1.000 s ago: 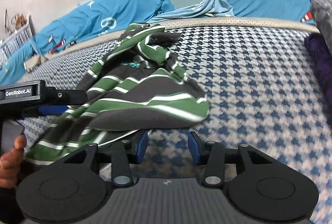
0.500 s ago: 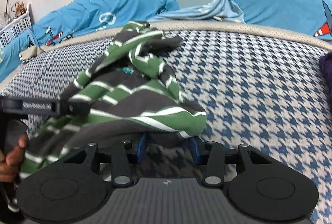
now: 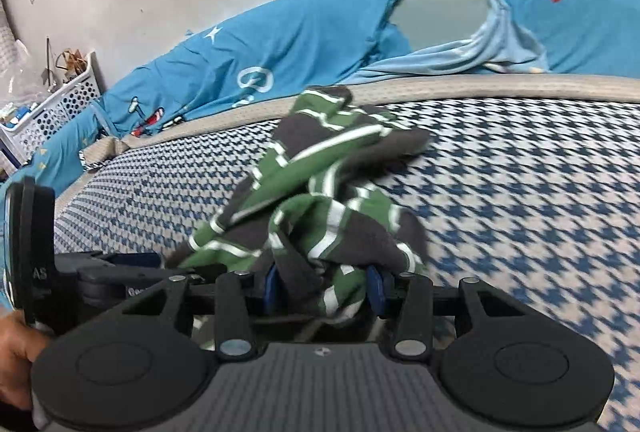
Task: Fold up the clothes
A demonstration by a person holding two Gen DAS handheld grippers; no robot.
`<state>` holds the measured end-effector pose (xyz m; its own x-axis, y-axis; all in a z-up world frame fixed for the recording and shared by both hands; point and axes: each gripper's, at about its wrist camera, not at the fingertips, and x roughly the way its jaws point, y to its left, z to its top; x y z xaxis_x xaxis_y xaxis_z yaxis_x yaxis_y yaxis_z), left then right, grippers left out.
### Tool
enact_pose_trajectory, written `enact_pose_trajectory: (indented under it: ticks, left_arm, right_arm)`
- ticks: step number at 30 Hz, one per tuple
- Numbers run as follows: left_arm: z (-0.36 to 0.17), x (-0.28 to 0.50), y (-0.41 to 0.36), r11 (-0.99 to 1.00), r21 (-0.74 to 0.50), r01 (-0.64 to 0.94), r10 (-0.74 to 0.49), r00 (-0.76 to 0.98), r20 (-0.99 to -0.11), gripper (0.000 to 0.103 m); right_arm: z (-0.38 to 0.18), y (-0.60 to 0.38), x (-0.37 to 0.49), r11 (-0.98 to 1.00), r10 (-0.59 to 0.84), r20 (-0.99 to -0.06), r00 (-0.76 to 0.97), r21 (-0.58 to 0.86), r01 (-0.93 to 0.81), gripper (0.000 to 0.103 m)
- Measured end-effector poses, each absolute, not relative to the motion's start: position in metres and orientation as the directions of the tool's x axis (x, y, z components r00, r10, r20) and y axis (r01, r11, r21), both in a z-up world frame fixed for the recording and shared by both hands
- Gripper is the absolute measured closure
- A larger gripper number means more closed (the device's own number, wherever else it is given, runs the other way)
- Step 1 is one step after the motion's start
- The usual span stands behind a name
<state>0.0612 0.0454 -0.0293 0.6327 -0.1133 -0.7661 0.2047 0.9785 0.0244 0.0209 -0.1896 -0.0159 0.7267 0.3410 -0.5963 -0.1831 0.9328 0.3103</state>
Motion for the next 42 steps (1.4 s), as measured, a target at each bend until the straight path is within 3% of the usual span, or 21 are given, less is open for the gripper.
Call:
enact_pose_trajectory:
  ticks: [7, 12, 20, 28, 37, 42]
  left_arm:
    - [-0.031, 0.063, 0.048, 0.981, 0.013, 0.194, -0.113, 0.624, -0.774, 0.0]
    - [-0.03, 0.062, 0.047, 0.982, 0.0, 0.187, -0.118, 0.622, -0.774, 0.0]
    - [-0.029, 0.059, 0.047, 0.984, -0.017, 0.175, -0.123, 0.619, -0.775, 0.0]
    - [-0.028, 0.055, 0.046, 0.984, -0.025, 0.175, -0.129, 0.618, -0.776, 0.0]
    - [-0.03, 0.053, 0.044, 0.984, -0.006, 0.179, -0.118, 0.626, -0.771, 0.0]
    - [-0.031, 0.054, 0.044, 0.984, -0.009, 0.179, -0.121, 0.625, -0.771, 0.0]
  right_arm:
    - [-0.031, -0.17, 0.045, 0.927, 0.372, -0.614, 0.696, 0.289, -0.241, 0.058]
    - [-0.025, -0.162, 0.039, 0.927, 0.374, -0.624, 0.686, 0.236, -0.291, 0.048]
    - [0.001, -0.182, 0.005, 0.928, 0.365, -0.605, 0.707, 0.177, -0.327, 0.048]
    - [-0.005, -0.201, -0.012, 0.945, 0.299, -0.644, 0.704, 0.098, -0.313, 0.048]
    - [-0.028, -0.212, 0.006, 0.959, 0.282, -0.68, 0.676, 0.179, -0.22, 0.048]
    - [-0.039, -0.2, 0.017, 0.963, 0.268, -0.67, 0.692, 0.156, -0.221, 0.048]
